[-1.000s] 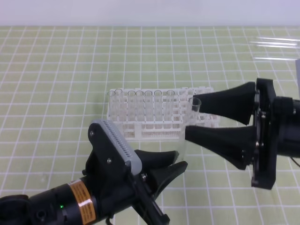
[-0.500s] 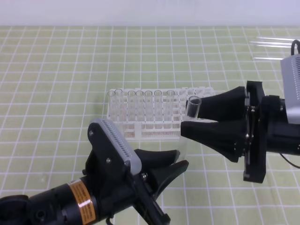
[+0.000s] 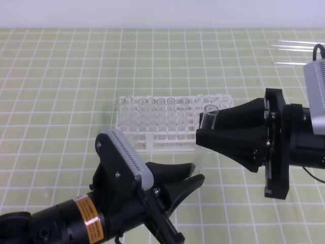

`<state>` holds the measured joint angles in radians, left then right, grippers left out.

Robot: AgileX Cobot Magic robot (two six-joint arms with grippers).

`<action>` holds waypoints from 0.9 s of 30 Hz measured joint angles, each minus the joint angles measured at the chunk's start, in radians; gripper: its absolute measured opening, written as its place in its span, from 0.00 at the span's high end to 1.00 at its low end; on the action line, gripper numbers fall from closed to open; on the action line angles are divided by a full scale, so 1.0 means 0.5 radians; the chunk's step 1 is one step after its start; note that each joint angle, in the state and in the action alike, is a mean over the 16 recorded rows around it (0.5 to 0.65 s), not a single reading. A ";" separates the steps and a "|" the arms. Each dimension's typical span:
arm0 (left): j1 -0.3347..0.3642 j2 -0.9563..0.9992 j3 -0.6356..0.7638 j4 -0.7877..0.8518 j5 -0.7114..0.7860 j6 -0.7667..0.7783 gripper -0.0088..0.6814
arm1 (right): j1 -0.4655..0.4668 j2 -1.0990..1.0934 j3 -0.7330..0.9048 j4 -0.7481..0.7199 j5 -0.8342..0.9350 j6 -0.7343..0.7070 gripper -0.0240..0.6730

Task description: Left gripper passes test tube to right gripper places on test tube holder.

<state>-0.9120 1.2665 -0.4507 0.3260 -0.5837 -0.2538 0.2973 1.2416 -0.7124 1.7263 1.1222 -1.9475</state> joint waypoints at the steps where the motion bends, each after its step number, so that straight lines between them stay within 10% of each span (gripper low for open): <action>1: 0.000 0.000 0.000 0.000 0.000 0.000 0.88 | 0.000 0.000 -0.004 0.000 0.000 0.000 0.70; 27: 0.000 0.005 0.000 0.004 0.041 -0.101 0.83 | 0.003 0.072 -0.065 0.002 0.024 0.001 0.81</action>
<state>-0.9122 1.2689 -0.4507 0.3279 -0.5633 -0.3043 0.2990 1.2778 -0.7448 1.7272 1.1344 -1.9467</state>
